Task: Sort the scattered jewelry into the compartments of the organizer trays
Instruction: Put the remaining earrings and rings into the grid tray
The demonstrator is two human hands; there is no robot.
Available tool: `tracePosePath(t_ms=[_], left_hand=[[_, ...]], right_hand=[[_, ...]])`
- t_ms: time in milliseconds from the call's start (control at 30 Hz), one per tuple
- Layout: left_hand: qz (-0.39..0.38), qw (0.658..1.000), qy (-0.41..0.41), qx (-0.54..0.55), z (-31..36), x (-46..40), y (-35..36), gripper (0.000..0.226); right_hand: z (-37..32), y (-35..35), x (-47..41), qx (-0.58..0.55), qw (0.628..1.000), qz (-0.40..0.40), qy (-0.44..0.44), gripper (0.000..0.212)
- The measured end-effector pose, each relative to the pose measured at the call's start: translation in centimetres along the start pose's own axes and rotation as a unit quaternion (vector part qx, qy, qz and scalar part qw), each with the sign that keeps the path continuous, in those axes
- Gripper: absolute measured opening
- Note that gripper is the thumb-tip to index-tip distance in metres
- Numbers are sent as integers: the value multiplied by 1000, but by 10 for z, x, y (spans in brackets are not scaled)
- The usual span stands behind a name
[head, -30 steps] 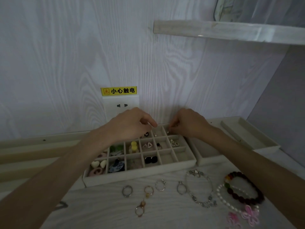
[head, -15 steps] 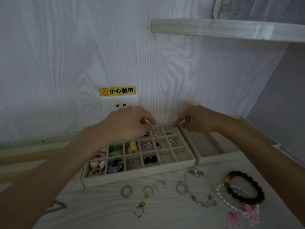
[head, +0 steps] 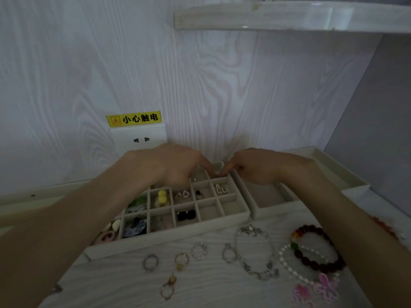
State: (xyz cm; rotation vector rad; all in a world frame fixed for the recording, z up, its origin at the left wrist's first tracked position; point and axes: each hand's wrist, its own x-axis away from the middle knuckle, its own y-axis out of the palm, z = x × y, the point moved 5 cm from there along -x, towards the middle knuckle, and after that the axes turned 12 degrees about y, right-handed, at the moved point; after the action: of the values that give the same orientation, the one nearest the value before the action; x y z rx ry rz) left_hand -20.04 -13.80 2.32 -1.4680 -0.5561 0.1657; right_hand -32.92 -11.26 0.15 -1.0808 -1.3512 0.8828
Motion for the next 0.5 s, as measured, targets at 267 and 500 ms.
tracePosePath(t_ms=[267, 500], left_hand=[[-18, 999, -12, -37, 2, -13, 4, 69], [-24, 995, -36, -89, 8, -17, 0, 66]], right_hand=[[-1, 0, 0, -10, 1000, -10, -1, 52], [-5, -3, 5, 14, 1000, 6, 3, 55]])
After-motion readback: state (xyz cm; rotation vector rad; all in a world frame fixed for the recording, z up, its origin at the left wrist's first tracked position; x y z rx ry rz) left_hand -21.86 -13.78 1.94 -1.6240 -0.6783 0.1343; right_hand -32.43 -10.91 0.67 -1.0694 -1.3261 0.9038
